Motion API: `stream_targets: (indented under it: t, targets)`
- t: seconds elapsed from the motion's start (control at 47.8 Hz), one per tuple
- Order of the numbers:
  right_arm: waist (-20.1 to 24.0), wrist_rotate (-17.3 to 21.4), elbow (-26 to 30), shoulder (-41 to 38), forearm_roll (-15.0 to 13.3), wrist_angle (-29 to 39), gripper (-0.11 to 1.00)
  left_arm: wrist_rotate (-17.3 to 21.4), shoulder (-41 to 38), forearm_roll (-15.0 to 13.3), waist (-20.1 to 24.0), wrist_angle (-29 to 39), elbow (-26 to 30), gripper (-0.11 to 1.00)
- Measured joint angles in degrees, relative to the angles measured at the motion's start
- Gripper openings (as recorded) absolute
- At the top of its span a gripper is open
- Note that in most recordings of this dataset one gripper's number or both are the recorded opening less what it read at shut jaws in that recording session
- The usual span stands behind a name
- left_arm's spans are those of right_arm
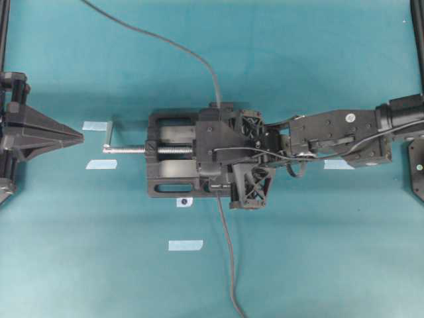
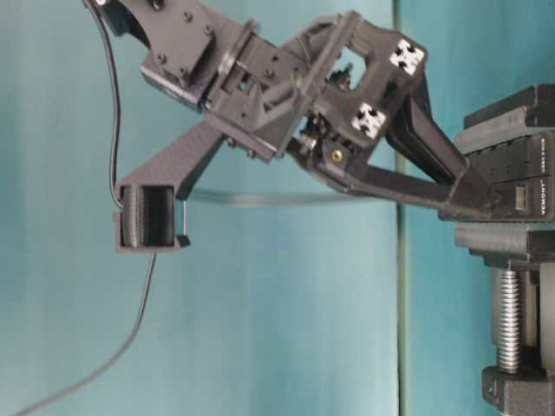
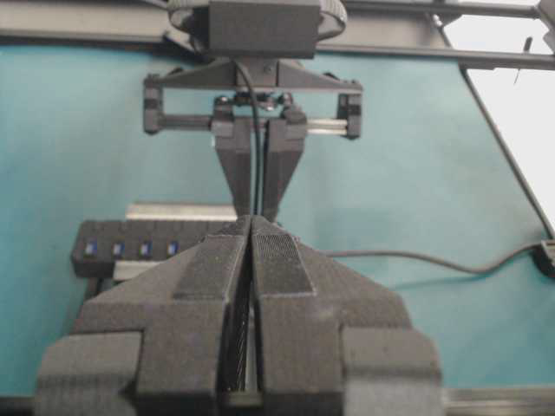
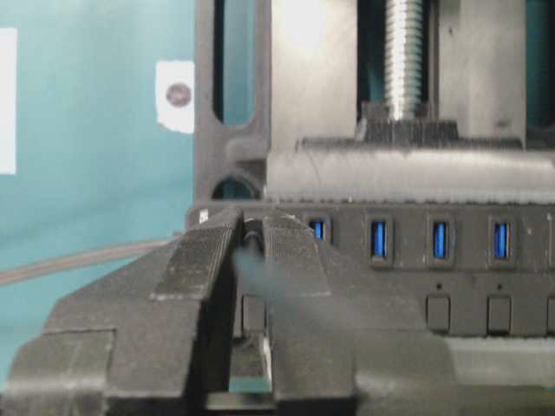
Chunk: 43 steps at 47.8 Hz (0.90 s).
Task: Insert the USB into the front port of the fixed hub.
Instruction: 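Align the held USB plug with the front port beside the VEMONT label, then move the plug forward into the front port opening with the right gripper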
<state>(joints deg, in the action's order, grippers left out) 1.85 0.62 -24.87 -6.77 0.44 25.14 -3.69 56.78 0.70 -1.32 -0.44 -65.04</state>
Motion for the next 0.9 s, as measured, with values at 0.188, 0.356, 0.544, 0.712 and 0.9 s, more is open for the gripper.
stream_targets:
  t: [0.188,0.356,0.544,0.712,0.9]
  targets:
    - [0.1,0.0,0.0,0.0,0.0,0.0,0.04,0.0,0.1,0.0,0.0,0.0,0.0,0.0]
    - [0.2,0.0,-0.1,-0.2,-0.1,-0.1,0.04,0.0,0.1,0.0,-0.1,0.0,-0.1,0.0]
    - [0.3,0.0,-0.4,-0.9,-0.2,-0.2,0.04,0.0,0.1,0.0,-0.1,0.0,-0.4,0.0]
    - [0.4,0.0,-0.8,-1.1,-0.1,-0.4,0.04,0.0,0.1,-0.1,0.0,0.0,-0.4,0.0]
    - [0.4,0.0,-0.9,-1.1,0.1,-0.4,0.04,0.0,0.1,-0.1,0.0,0.0,-0.7,0.0]
